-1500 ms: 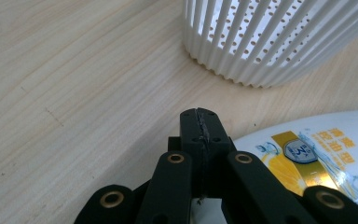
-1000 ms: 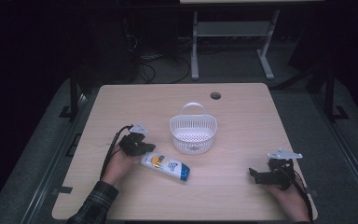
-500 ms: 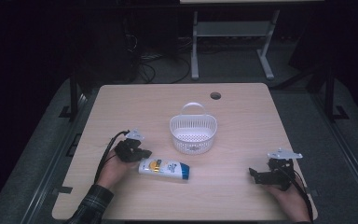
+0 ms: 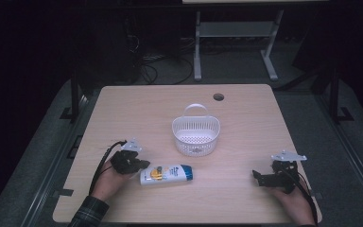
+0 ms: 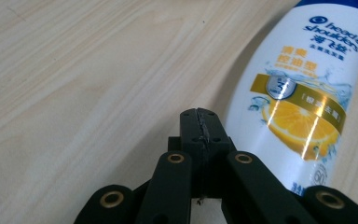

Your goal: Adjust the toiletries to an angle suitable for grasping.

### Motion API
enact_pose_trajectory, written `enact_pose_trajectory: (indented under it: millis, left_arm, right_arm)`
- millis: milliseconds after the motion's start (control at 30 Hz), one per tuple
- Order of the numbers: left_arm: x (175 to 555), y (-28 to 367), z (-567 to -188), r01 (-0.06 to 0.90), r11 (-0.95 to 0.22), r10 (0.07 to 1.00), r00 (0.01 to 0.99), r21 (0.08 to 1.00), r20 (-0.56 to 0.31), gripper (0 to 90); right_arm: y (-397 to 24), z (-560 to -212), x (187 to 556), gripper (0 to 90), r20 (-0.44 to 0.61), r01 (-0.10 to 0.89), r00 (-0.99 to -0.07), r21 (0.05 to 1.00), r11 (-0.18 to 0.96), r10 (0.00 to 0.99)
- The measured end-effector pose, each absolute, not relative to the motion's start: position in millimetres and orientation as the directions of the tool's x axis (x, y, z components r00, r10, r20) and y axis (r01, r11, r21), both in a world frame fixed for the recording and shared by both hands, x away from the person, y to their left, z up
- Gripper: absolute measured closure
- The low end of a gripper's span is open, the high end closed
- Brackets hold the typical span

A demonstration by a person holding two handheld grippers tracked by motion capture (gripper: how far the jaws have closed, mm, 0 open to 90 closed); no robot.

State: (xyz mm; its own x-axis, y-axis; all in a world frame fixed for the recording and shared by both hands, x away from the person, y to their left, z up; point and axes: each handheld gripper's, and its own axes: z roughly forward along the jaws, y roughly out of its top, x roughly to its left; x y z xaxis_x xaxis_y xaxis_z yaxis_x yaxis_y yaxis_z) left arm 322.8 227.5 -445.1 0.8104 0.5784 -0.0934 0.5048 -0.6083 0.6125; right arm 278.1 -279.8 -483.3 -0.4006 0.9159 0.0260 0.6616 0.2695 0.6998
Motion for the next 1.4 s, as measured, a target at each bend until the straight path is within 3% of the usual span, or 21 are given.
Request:
enact_pose_trajectory:
  millis: [1400]
  left_arm:
    - [271, 219, -447, 0.488, -0.63, 0.498, 0.851, 0.603, -0.168, 90.0]
  right_arm:
    - [-280, -483, 278, 0.8, 0.026, 0.662, -0.401, 0.699, 0.27, 0.916]
